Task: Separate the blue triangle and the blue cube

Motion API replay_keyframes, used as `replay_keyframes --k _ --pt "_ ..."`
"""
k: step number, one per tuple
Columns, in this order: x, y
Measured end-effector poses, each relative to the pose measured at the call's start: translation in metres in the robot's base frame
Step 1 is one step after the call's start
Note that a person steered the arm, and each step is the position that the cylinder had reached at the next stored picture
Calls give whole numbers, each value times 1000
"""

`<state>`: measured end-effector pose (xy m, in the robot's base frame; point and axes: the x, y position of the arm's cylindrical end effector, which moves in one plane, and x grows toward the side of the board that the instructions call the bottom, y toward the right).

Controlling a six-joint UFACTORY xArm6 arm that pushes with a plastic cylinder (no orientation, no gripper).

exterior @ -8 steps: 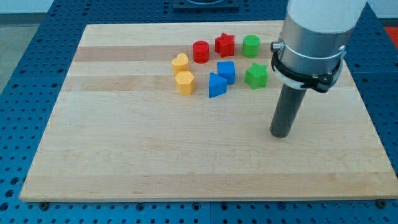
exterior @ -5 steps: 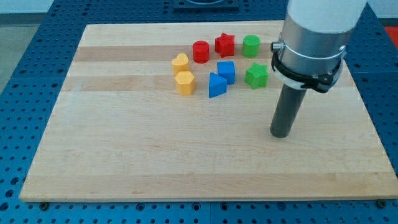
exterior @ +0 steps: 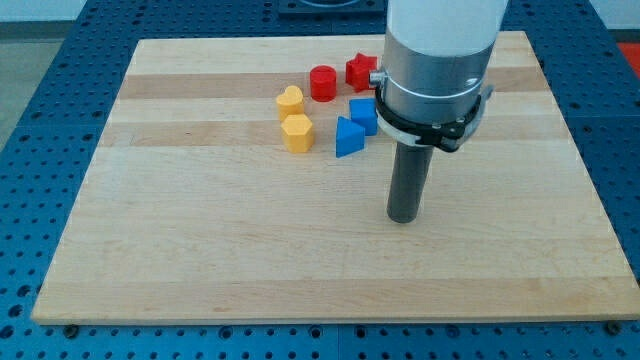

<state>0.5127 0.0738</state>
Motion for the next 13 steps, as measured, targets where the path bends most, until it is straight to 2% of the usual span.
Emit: replay_keyframes --k 2,3,4,6,8,10,13 --pt "-4 -2" --pt "-51 -55" --pt "-79 -78" --pt "-81 -79" --pt "-81 -110" --pt "-106 -83" --pt "-117 -95"
